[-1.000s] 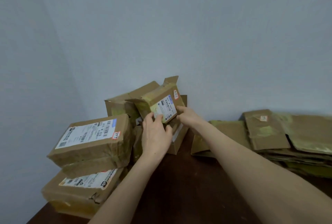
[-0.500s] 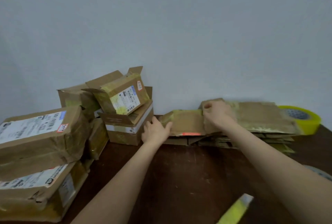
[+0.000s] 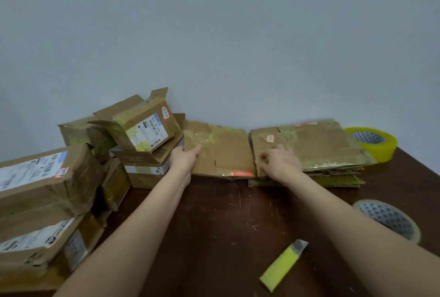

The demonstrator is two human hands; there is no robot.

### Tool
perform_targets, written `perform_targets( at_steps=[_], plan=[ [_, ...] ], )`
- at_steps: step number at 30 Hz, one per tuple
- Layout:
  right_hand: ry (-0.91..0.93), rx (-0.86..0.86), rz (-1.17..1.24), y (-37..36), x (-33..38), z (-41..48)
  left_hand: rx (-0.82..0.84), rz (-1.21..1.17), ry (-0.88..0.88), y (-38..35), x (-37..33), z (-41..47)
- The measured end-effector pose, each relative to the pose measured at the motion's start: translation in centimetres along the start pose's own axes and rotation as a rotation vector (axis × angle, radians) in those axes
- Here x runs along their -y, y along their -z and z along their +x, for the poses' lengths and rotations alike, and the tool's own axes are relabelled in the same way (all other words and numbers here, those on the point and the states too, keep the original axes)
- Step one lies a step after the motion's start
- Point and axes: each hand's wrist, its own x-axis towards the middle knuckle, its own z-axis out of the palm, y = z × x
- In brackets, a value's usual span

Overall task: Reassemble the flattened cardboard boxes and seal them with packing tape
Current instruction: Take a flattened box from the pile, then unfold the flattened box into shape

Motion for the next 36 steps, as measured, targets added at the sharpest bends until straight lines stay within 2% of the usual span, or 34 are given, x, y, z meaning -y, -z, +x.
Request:
perform_targets(
  at_steps=[2,4,6,7,9,11,14,17,21,24,27,30,33,36],
  plan=[
    [0.024,0.009,-0.024,-0.2,-0.3,-0.3,-0.071,0.075,-0.176,1.7,-1.9,-1.5],
    [0.034,-0.108,0.112,0.3,0.1,-1.1,-0.085,0.103,-0.319,4.0,-3.4,-3.3],
    [0.054,-0.220,0.481,1.5,1.4,-2.7,-0.035,0.069,-0.397,6.1,-3.8,-5.6],
    [0.078,-0.201,0.720,2.2,2.3,-3.9,0.001,0.045,-0.406,7.0,-3.4,-6.7],
    [0.132,-0.021,1.161,3.1,3.7,-6.7,0.098,-0.039,-0.395,8.6,-1.8,-8.6],
    [0.174,0.062,1.335,2.7,4.3,-9.2,0.171,-0.086,-0.364,9.9,0.4,-10.2],
    [0.237,-0.079,1.306,1.1,5.0,-13.2,0.243,-0.028,-0.363,10.9,2.7,-12.3],
    [0.280,-0.207,1.230,-0.1,5.5,-16.9,0.203,0.101,-0.345,11.2,3.5,-14.0],
    [0.352,-0.208,1.106,-1.4,5.7,-19.7,0.265,0.116,-0.348,11.4,4.4,-15.9],
    [0.311,-0.110,1.112,-0.9,5.2,-19.9,0.296,-0.004,-0.206,11.8,3.6,-16.8],
    [0.206,0.118,1.149,-0.4,4.3,-19.3,0.320,-0.163,0.034,12.4,2.0,-16.8],
    [0.157,0.342,1.288,0.0,4.0,-19.3,0.344,-0.171,0.190,12.6,0.7,-16.6],
    [0.172,0.402,1.410,0.3,3.9,-18.8,0.366,-0.191,0.333,12.2,-0.4,-16.8],
    [0.193,0.423,1.440,1.1,3.8,-18.6,0.349,-0.183,0.379,12.1,-0.9,-16.7]
  ],
)
